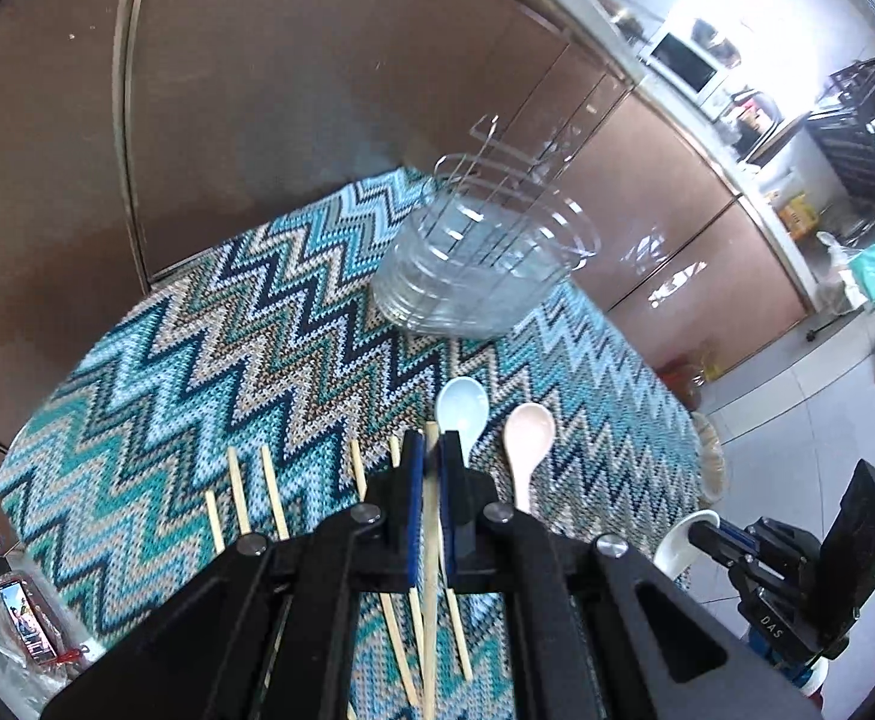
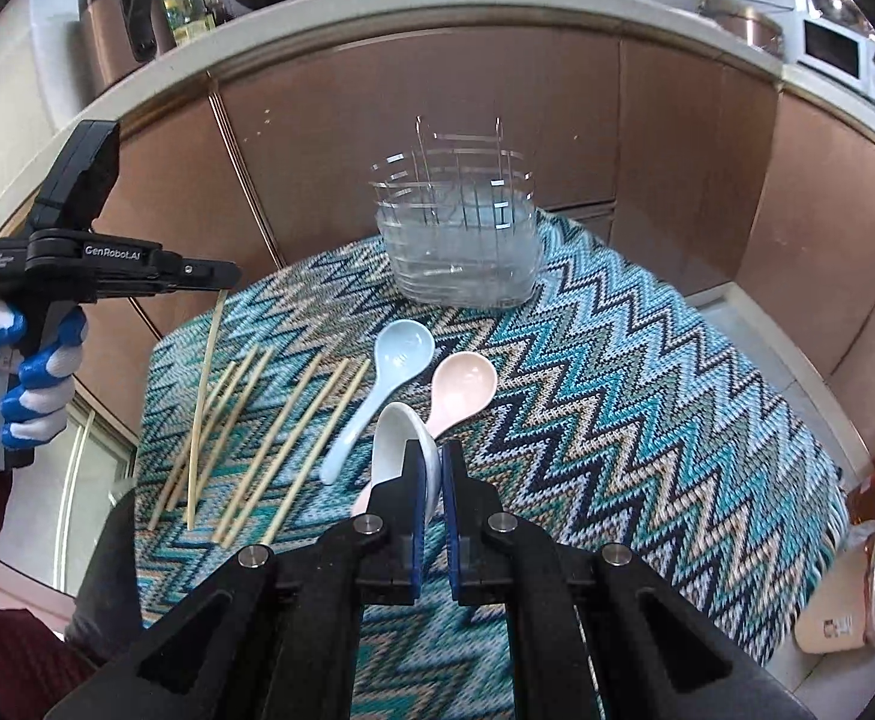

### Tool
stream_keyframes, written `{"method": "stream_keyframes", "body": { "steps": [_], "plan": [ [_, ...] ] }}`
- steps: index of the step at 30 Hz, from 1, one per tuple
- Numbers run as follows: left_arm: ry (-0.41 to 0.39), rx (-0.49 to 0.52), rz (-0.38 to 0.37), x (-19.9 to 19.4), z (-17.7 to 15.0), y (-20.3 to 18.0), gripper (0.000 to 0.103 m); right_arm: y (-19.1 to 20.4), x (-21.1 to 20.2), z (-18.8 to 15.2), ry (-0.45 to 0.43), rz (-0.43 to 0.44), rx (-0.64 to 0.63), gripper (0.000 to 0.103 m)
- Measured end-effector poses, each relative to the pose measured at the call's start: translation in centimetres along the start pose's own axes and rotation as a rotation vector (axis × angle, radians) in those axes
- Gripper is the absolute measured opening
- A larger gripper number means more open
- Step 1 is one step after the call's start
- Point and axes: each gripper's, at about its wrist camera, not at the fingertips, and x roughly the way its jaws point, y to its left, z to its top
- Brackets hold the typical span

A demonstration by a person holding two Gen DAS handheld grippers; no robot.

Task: Organize utensils
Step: 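Lower the chopstick into the wire holder with the left tool while the right tool drops the white spoon in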

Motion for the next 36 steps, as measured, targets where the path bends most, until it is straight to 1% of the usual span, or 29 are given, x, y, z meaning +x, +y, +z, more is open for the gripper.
{"method": "stream_keyframes", "body": {
  "steps": [9,13,17,19,23,25,26,29,32,35,36],
  "plan": [
    [-0.081,0.013,-0.05,-5.4,-2.7,-1.4,0.004,4.0,-4.9,-1.5,-0.093,-0.045,0.031,0.006],
    [-0.139,0.035,-0.075,-8.3,-2.8,-2.4,0.004,5.6,-6.8,-0.8,-0.15,-0.064,0.019,0.006],
    [-0.195,0.055,-0.09,-10.4,-1.8,-3.6,0.004,6.4,-8.0,1.0,-0.212,-0.079,0.014,0.006],
    [-0.221,0.062,-0.089,-10.9,-1.0,-4.0,0.004,6.3,-8.2,2.1,-0.241,-0.087,0.021,0.006],
    [-0.301,0.066,-0.082,-11.9,2.2,-4.9,0.004,5.9,-8.3,5.8,-0.321,-0.143,0.02,0.006],
    [-0.361,0.068,-0.079,-12.4,4.3,-5.4,0.004,5.4,-8.0,7.7,-0.362,-0.159,0.025,0.006],
    [-0.404,0.07,-0.074,-12.5,5.7,-5.8,0.004,5.3,-7.8,8.6,-0.381,-0.171,0.023,0.006],
    [-0.501,0.069,-0.065,-12.3,8.7,-6.4,0.004,4.3,-6.7,12.1,-0.459,-0.215,0.022,0.006],
    [-0.628,0.066,-0.054,-11.1,11.5,-7.1,0.004,3.0,-4.8,14.9,-0.528,-0.253,0.043,0.006],
    [-0.705,0.062,-0.022,-9.2,13.7,-7.4,0.004,1.6,-2.3,16.7,-0.572,-0.288,0.059,0.006],
    [-0.732,0.066,0.0,-8.1,14.2,-7.5,0.004,1.1,-1.1,17.2,-0.58,-0.317,0.058,0.006]
  ]
}}
